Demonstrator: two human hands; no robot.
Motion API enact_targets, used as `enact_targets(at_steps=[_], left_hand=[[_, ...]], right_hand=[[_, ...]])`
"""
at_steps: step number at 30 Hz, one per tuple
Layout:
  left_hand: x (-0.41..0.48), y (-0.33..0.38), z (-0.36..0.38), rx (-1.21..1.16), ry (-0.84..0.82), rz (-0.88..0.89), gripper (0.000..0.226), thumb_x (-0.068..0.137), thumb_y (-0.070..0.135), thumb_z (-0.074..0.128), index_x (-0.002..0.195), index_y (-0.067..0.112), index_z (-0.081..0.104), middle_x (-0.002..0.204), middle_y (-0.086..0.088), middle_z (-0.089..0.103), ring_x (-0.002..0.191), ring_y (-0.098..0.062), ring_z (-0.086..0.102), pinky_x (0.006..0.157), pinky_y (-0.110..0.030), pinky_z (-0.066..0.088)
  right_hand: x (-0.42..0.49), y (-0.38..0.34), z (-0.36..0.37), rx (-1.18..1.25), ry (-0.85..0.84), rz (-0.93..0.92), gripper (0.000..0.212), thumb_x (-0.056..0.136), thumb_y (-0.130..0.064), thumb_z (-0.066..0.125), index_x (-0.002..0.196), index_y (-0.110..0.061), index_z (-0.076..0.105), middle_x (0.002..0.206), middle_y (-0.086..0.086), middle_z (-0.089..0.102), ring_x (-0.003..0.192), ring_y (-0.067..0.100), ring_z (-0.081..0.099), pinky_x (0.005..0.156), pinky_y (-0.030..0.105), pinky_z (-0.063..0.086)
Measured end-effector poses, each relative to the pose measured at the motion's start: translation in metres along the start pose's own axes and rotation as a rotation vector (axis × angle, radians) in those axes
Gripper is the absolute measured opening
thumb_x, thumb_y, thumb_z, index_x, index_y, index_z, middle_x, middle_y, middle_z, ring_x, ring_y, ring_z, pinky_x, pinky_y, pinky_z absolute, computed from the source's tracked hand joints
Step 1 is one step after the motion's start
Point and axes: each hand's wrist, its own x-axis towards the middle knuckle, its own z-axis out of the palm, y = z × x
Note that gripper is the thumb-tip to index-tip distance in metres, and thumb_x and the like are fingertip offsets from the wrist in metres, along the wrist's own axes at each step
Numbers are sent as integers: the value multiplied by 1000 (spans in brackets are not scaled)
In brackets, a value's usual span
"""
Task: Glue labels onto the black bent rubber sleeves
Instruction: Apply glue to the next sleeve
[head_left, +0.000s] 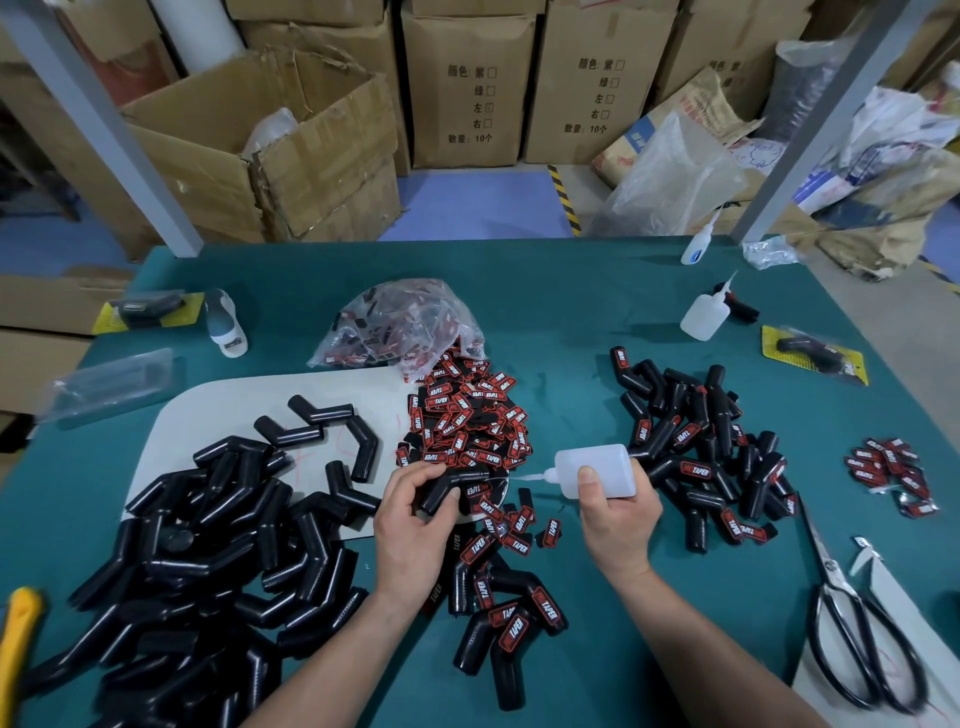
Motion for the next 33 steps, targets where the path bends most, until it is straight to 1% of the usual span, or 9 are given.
enact_targets(at_steps=[3,10,14,18,20,22,27,31,33], left_hand=[[0,0,0,-2,0,-7,48,85,-3,79,106,39,69,113,23,64,108,2,63,77,-4,49],[-1,4,-1,-9,-6,-18,46,85,-4,78,105,37,69,113,25,63,107,4,63,77,-3,49],[-1,6,-1,-38,-20,-23,46,85,-6,77,104,36,69,113,25,63,106,6,64,75,-3,50],[-1,3,-1,-17,-38,-15,47,85,-4,78,105,38,70,115,23,65,108,1,65,73,-7,52],[-1,0,0,-32,-47,-17,46,85,-6,78,104,36,71,114,20,66,109,-3,65,75,-12,56],[-2,-2,0,-37,-62,-14,45,84,-7,78,104,34,73,114,19,67,109,-7,66,76,-19,59],[-2,-2,0,8,-75,50,49,83,-7,79,105,36,72,114,19,67,110,-7,66,73,-7,51],[-2,0,2,23,-58,86,50,80,-10,80,102,34,71,113,18,67,107,-6,67,70,-8,50],[-3,0,3,27,-58,90,50,80,-10,80,102,34,71,112,18,67,108,-7,66,67,-13,53]], right_hand=[[0,-3,0,10,-2,-6,20,74,-45,65,71,-30,51,59,-16,53,56,-7,53,51,9,39],[1,-5,0,1,-4,-6,19,74,-46,65,71,-32,52,61,-15,55,56,-5,54,50,11,41],[-1,-2,-1,13,16,31,24,74,-50,65,72,-28,54,63,-9,56,57,7,53,52,33,46],[-4,1,-1,18,9,50,30,76,-51,66,73,-23,56,60,8,58,54,31,57,48,45,48],[-5,2,-1,19,-2,60,34,77,-51,66,73,-19,57,58,15,57,52,35,57,46,50,48],[-6,3,-1,7,-10,62,34,78,-50,66,74,-18,57,57,15,57,52,35,57,46,51,48],[-8,3,-1,-19,-22,67,29,78,-53,66,75,-25,59,56,11,57,50,33,57,46,50,49],[-8,6,-1,-21,-27,74,30,77,-53,66,77,-25,56,55,17,54,49,36,53,47,56,46],[-8,8,-1,-30,-32,68,31,78,-53,66,76,-24,56,54,17,53,48,35,52,46,56,45]])
